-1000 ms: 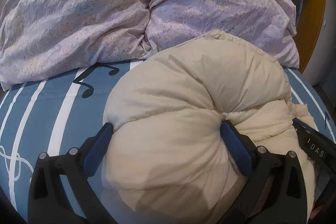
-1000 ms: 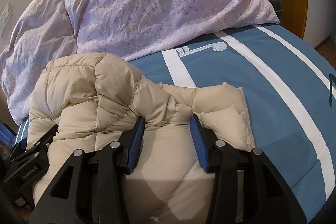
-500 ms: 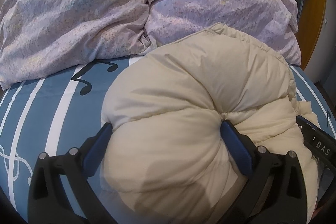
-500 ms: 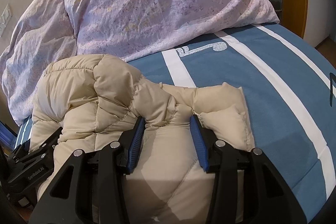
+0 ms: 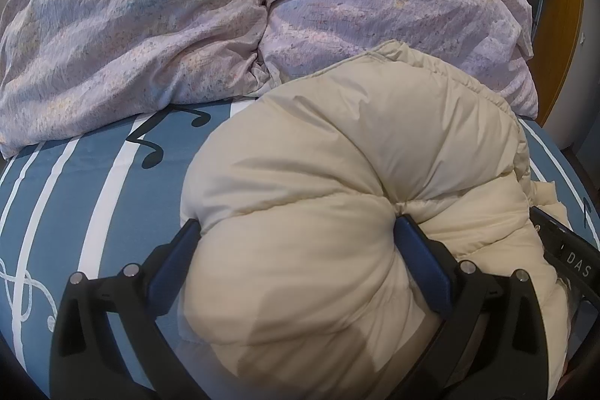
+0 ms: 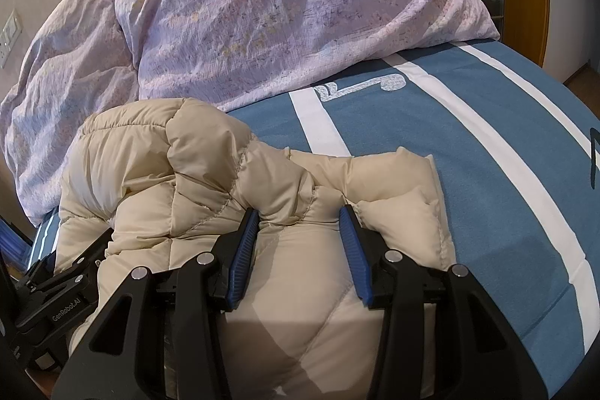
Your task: Fold large clothes
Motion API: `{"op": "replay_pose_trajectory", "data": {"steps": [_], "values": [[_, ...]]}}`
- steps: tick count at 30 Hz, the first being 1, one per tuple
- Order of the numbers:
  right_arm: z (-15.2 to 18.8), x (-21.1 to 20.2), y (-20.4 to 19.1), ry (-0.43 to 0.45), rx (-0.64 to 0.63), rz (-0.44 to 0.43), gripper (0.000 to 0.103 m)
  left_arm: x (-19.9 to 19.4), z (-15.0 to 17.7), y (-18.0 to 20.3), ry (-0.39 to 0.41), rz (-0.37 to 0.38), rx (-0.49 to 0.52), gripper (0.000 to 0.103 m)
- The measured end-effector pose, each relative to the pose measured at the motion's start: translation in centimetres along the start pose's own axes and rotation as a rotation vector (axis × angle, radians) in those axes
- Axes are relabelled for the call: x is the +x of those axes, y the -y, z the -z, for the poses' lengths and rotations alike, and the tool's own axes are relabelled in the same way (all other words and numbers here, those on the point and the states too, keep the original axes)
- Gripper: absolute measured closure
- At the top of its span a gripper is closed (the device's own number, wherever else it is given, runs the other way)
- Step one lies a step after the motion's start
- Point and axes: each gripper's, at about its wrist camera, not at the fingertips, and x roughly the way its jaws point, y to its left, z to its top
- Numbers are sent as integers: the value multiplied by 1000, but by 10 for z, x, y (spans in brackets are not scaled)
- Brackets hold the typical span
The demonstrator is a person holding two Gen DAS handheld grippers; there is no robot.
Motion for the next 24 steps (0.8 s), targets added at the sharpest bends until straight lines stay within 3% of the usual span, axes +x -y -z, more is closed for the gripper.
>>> {"op": "replay_pose_trajectory", "data": {"steps": [6,8,10,12,14,18,24], "values": [[-3,0,4,-25,12,-43,54,-7,1,-10,-19,43,-35,2],[-5,-9,9,-54,17,-84,51,-21,6,-26,-55,108,-98,2],[-5,-26,19,-50,45,-135,37,-37,13,-44,-60,169,-156,2],[-3,-51,31,-28,79,-170,11,-51,18,-63,-53,197,-200,2],[-1,-70,42,-17,90,-160,2,-64,24,-87,-53,213,-250,2],[7,-74,66,-101,138,-223,1,-68,35,-116,-117,302,-339,2],[24,-49,89,-253,248,-312,1,-55,46,-118,-193,404,-401,2]]}}
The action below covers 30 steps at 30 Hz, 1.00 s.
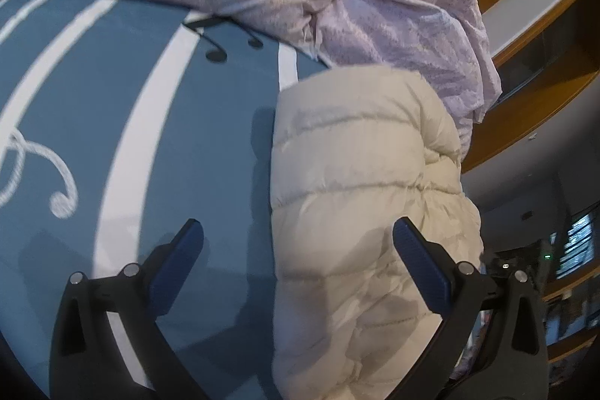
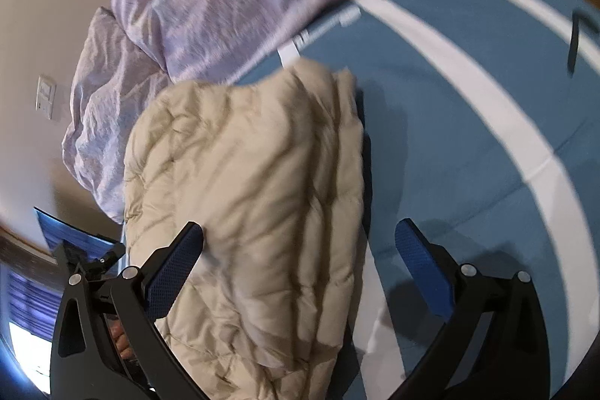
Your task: Fold large clothes
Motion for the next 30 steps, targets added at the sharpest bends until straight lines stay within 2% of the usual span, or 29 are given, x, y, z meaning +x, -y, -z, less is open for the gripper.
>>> {"op": "replay_pose_trajectory", "data": {"steps": [6,11,17,20,23,24,27,30], "values": [[1,12,0,-50,-15,-69,1,18,4,-4,-38,48,-32,2],[-1,23,-9,-77,-62,-105,1,30,3,-7,-59,128,-84,2],[-1,37,-17,-87,-81,-196,1,44,6,3,-86,211,-101,3],[1,42,-22,-92,-92,-213,10,48,10,9,-92,234,-107,6],[1,45,-23,-91,-85,-261,30,49,12,13,-86,245,-113,15],[1,44,-22,-89,-81,-279,38,47,12,12,-81,251,-112,21],[-1,43,-22,-85,-69,-336,54,40,11,10,-66,277,-114,38],[-6,43,-36,-77,-87,-364,63,26,7,8,-39,300,-106,47]]}}
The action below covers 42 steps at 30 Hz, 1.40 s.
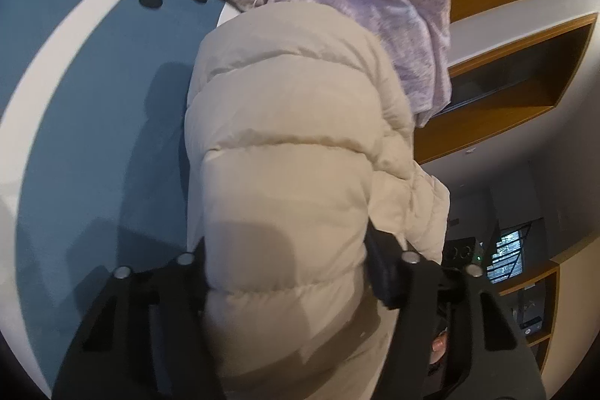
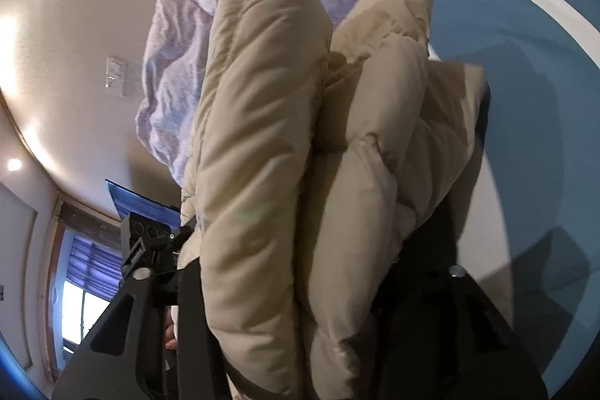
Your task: Fold large clothes
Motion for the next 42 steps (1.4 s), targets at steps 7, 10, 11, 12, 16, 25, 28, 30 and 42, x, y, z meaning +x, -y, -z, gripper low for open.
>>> {"op": "replay_pose_trajectory", "data": {"steps": [7,10,11,12,16,25,28,30,42], "values": [[-21,34,-53,-10,-102,-65,67,-53,-20,2,120,2,32,48],[-28,57,-76,-17,-160,-86,67,-78,-31,-1,183,-19,53,46],[-29,63,-80,-20,-174,-88,67,-83,-35,-3,199,-31,58,45],[-31,71,-85,-24,-190,-89,67,-89,-40,-7,217,-47,59,44],[-38,98,-86,-38,-219,-76,67,-94,-55,-23,232,-102,61,42],[-40,127,-64,-62,-184,41,55,-69,-63,-57,209,-196,50,31],[-35,114,-72,-29,-230,158,39,-78,-61,-53,230,-228,81,28],[-35,98,-81,25,-243,238,28,-88,-61,-47,257,-259,106,25],[-17,81,-158,210,-565,464,27,-100,-58,1,345,-552,302,17]]}}
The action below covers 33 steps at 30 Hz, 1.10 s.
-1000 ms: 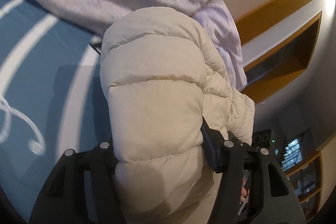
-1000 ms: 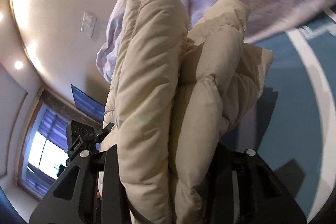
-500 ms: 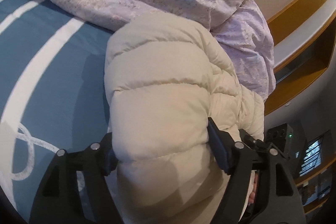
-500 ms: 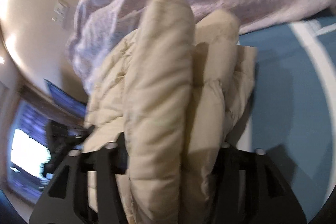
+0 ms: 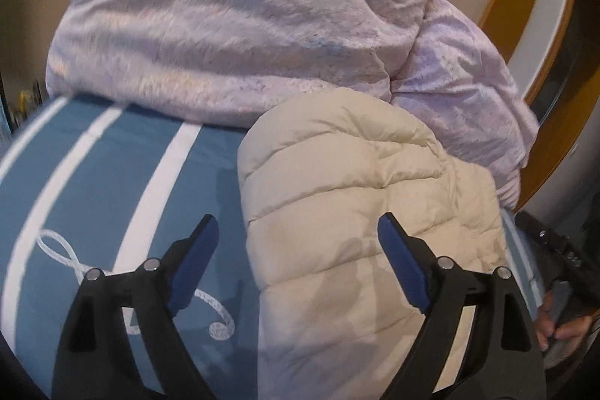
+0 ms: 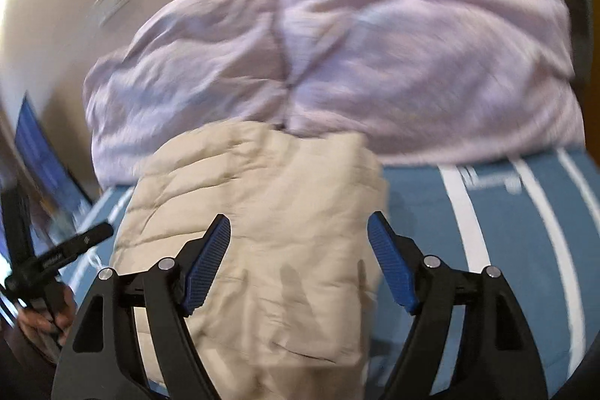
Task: Fold large clothes
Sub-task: 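Set the jacket bundle down and press both open tools on it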
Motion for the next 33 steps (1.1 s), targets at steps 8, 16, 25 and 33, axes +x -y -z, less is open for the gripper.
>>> {"op": "replay_pose_trajectory", "data": {"steps": [8,16,25,33], "values": [[-1,53,-27,-16,-130,124,32,23,-7,44,42,-126,127,16],[17,78,-1,-65,-71,117,33,63,2,35,18,-147,85,5],[26,87,9,-82,-23,104,33,85,12,34,1,-144,97,2],[25,92,11,-108,-18,119,33,95,13,34,-39,-146,97,2]]}}
